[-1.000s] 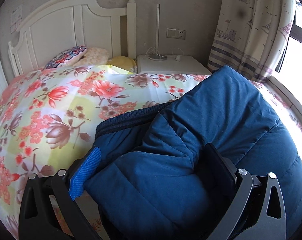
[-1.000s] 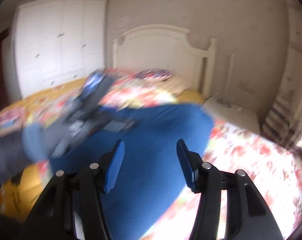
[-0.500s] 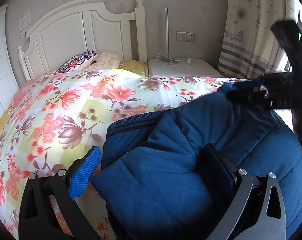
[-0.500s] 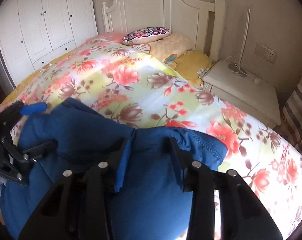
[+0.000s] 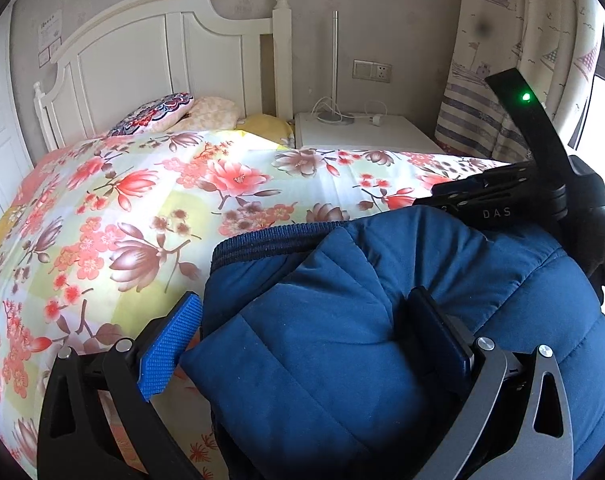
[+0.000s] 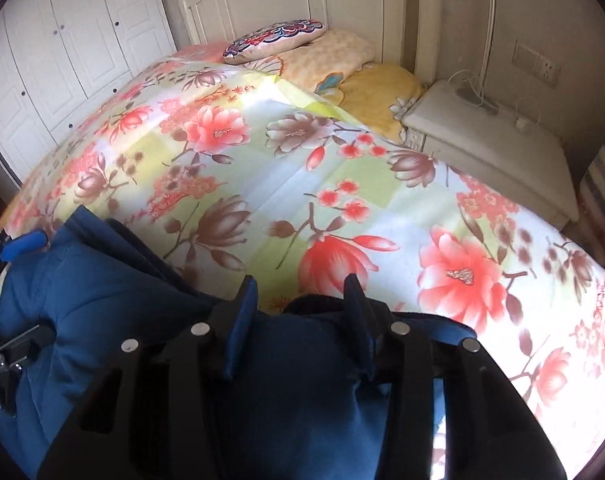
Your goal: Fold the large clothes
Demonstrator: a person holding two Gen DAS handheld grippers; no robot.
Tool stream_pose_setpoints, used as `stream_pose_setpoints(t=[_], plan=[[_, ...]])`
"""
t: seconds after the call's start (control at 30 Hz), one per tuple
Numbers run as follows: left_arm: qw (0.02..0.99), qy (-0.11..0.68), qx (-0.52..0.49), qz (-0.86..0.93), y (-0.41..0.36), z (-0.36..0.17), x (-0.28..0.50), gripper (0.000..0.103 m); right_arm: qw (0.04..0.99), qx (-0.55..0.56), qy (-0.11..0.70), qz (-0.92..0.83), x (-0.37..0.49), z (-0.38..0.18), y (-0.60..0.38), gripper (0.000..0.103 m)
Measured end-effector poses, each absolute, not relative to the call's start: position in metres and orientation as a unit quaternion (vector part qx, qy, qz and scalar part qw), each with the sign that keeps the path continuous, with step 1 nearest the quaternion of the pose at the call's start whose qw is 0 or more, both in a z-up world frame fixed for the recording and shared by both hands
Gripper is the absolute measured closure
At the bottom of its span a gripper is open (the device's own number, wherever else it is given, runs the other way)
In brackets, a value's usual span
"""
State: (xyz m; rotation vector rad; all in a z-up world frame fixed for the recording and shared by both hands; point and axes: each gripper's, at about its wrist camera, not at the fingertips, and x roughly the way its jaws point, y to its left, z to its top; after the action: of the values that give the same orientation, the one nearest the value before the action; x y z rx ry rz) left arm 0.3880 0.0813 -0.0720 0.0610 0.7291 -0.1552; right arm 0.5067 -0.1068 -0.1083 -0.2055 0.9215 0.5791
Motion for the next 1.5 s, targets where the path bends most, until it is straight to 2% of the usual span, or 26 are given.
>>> stream_pose_setpoints(t=[0.13,0.17,0.27,0.33,0.47,0.53,0.6,0.83,0.97,1.03,1.1,1.27,1.5], plan=[[0.931,0.356,0.028,-0.075,0.082,-0.072,0.388,0.004,0.883,-0.134,0.385,0.234,0.481,-0.079,-0.104,0.052],[0.931,0.355,0.029,-0.074,0.082,-0.072,0.387,0.004,0.890,-0.124,0.371,0.236,0.471,-0.070,-0.107,0.052],[0.931,0.356,0.028,-0.075,0.083,-0.072,0.388,0.004,0.908,-0.067,0.318,0.263,0.423,-0.036,-0.121,0.038],[0.931,0.356,0.026,-0.076,0.083,-0.072,0.388,0.004,0.905,-0.075,0.309,0.284,0.387,-0.027,-0.121,0.037],[0.931,0.355,0.027,-0.075,0.084,-0.072,0.388,0.004,0.897,-0.115,0.309,0.295,0.316,-0.041,-0.114,0.031],[0.930,0.358,0.029,-0.072,0.083,-0.073,0.389,0.004,0.887,-0.144,0.329,0.291,0.299,-0.067,-0.101,0.029],[0.929,0.362,0.029,-0.072,0.083,-0.074,0.391,0.004,0.902,-0.163,0.291,0.273,0.288,-0.079,-0.096,0.027],[0.928,0.365,0.043,-0.054,0.083,-0.066,0.382,0.004,0.901,-0.122,0.309,0.279,0.289,-0.074,-0.105,0.025],[0.934,0.351,0.065,-0.020,0.086,-0.044,0.352,0.004,0.899,-0.069,0.308,0.305,0.262,-0.066,-0.131,0.017],[0.933,0.358,0.024,-0.040,0.103,-0.035,0.331,0.004,0.895,-0.013,0.316,0.314,0.250,-0.065,-0.159,0.012],[0.911,0.400,-0.059,-0.081,0.132,-0.041,0.317,0.004,0.890,0.043,0.327,0.315,0.241,-0.068,-0.184,0.003],[0.825,0.490,-0.233,-0.158,0.192,-0.098,0.287,0.004,0.828,0.195,0.410,0.328,0.235,-0.104,-0.230,0.003],[0.779,0.493,-0.319,-0.219,0.202,-0.117,0.282,0.005,0.766,0.213,0.480,0.370,0.259,-0.138,-0.197,0.002]])
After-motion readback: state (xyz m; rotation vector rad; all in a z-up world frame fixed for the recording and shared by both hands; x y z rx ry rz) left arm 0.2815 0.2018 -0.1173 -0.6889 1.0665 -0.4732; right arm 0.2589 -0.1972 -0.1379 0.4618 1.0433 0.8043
